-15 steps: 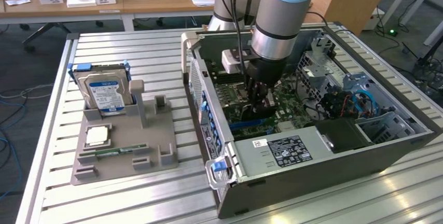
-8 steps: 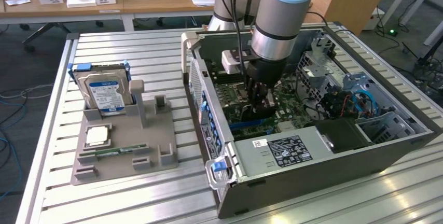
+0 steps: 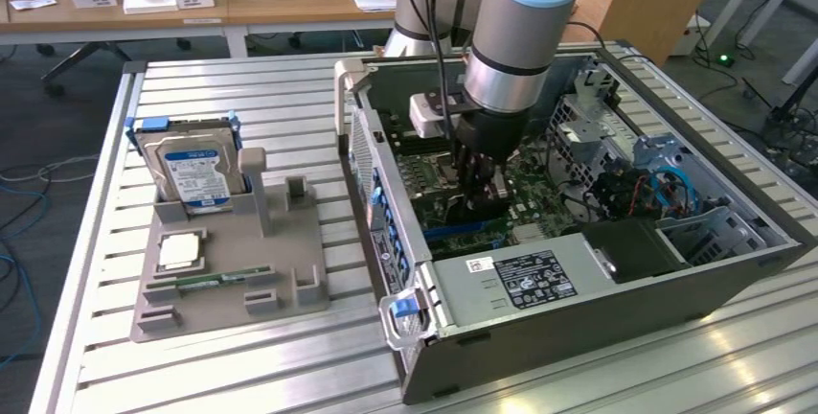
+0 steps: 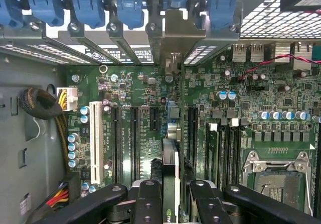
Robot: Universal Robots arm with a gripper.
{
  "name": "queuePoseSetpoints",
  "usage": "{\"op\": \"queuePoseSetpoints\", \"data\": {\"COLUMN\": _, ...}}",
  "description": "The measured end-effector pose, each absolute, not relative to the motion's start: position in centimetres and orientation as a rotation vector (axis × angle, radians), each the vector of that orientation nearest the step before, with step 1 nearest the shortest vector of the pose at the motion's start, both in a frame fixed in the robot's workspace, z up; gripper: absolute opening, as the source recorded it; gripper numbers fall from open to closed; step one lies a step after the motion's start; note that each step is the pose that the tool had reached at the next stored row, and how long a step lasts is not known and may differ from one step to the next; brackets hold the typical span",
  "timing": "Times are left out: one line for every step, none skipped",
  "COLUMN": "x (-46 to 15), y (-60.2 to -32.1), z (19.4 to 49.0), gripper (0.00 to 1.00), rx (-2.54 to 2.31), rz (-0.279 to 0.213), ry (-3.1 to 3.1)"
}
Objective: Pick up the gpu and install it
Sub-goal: 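Insert the gpu into the slot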
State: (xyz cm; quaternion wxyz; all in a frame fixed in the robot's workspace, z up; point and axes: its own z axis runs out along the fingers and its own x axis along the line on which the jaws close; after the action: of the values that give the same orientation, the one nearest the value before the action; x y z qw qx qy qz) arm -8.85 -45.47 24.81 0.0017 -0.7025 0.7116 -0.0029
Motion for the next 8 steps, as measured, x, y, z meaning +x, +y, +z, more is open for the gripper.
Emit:
{"op": "queuePoseSetpoints", "data": {"x": -8.85, "y": -45.48, "z": 24.80, "gripper": 0.26, "rx": -2.205, "rz": -0.009, "ry": 2.233}}
{"op": "queuePoseSetpoints", "data": {"x": -8.85, "y": -45.49, "z": 24.79, "gripper": 0.26, "rx": -2.205, "rz": -0.009, "ry": 2.233}}
{"op": "queuePoseSetpoints", "data": {"x": -8.85, "y": -45.50, "z": 24.79, "gripper": 0.26, "rx": -2.205, "rz": -0.009, "ry": 2.233}}
{"op": "queuePoseSetpoints", "data": {"x": -8.86, "y": -45.51, "z": 24.79, "gripper": 0.26, "rx": -2.205, "rz": -0.009, "ry": 2.233}}
{"op": "queuePoseSetpoints", "data": {"x": -8.87, "y": -45.55, "z": 24.79, "gripper": 0.26, "rx": -2.205, "rz": -0.009, "ry": 2.233}}
{"op": "queuePoseSetpoints", "data": {"x": -8.87, "y": -45.56, "z": 24.78, "gripper": 0.26, "rx": -2.205, "rz": -0.009, "ry": 2.233}}
{"op": "queuePoseSetpoints", "data": {"x": -8.87, "y": -45.58, "z": 24.78, "gripper": 0.26, "rx": -2.205, "rz": -0.009, "ry": 2.233}}
{"op": "queuePoseSetpoints", "data": {"x": -8.88, "y": -45.58, "z": 24.78, "gripper": 0.26, "rx": -2.205, "rz": -0.009, "ry": 2.233}}
